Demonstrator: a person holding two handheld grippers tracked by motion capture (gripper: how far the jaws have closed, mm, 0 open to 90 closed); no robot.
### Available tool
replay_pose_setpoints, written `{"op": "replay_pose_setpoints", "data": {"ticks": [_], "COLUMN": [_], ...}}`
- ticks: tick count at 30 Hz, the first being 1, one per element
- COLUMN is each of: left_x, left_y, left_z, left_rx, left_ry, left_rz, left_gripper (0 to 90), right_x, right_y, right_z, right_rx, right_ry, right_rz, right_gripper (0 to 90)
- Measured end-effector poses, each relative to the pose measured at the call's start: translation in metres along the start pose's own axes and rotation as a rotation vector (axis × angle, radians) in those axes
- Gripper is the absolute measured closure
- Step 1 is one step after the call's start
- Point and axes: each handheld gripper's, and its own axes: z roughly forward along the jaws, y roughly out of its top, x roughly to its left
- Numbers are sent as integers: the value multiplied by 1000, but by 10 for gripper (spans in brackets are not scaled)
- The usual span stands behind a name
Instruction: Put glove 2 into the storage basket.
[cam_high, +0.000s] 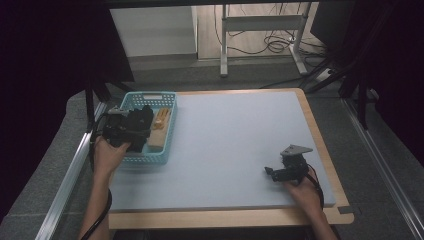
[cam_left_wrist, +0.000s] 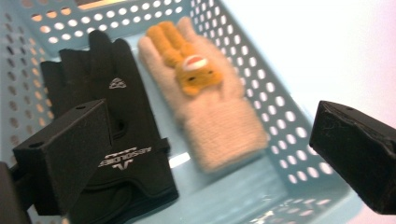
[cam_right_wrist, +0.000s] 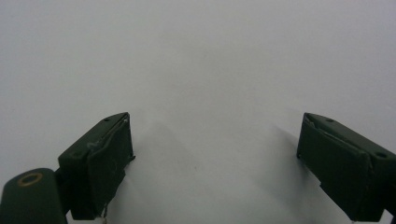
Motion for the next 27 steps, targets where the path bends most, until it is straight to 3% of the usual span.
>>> {"op": "replay_pose_setpoints", "data": {"ticks": [27], "left_x": [-48], "left_y": [-6], "left_z": [-8], "left_rx": [-38], "left_ry": [-39], "left_rz": [118], "left_gripper": [0], "right_x": [0], "right_y": [0], "right_z": [0], "right_rx": [0], "right_ry": [0], "right_rz": [0], "right_gripper": [102]}}
